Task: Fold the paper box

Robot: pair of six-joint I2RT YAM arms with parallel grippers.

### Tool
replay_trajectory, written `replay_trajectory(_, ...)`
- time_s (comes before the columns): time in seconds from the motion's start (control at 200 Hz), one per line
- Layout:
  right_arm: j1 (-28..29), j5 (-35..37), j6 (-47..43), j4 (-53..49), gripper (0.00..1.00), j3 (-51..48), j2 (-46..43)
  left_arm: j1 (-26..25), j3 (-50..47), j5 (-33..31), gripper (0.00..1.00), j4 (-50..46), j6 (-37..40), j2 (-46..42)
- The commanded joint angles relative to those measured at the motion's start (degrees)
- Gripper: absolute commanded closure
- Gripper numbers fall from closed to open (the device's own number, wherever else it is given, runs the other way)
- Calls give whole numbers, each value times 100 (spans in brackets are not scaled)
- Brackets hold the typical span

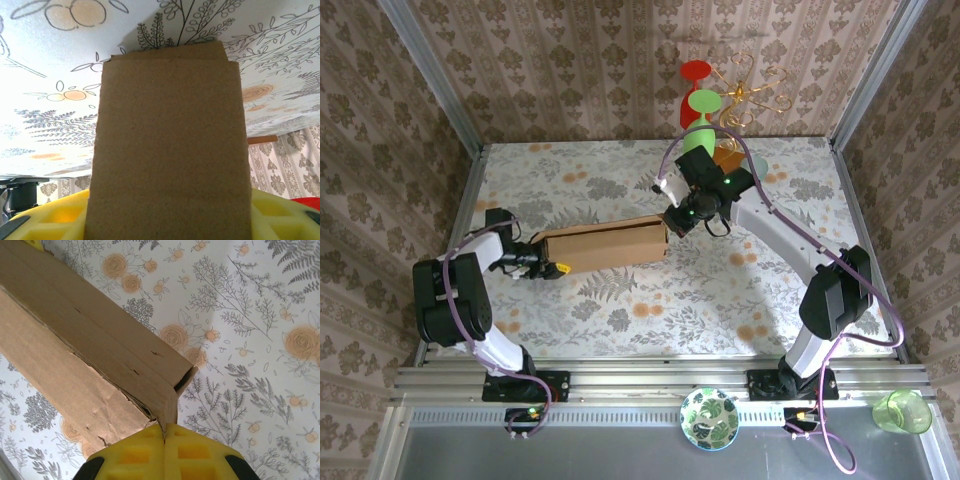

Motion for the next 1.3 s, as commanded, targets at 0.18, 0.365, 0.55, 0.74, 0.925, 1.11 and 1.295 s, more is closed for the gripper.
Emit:
replay_trajectory(0.18, 86, 187, 1240, -750, 100, 594, 45, 95, -235, -538, 79, -34, -607, -44)
replay_trajectory(0.365, 95, 133, 1768, -1219, 100, 1094, 359, 108, -310, -580, 79, 36, -729, -71)
replay_trajectory(0.55, 120, 168, 2110, -1598, 100, 1583, 603, 124, -339, -624, 80, -72, -670, -87)
replay_trajectory(0.74, 147, 253, 2391, -1768, 100, 1664, 658, 170, -345, -711, 79, -185, -659, -164)
replay_trajectory(0.925, 174, 182, 3011, -1863, 100, 1781, 719, 180, -365, -725, 79, -97, -701, -157)
replay_trajectory(1.11, 225, 106, 3572, -1894, 100, 1989, 870, 169, -410, -740, 79, -69, -714, -169)
replay_trajectory(1.295, 332, 260, 4162, -1330, 100, 1380, 688, 170, -455, -704, 78, 32, -749, -165)
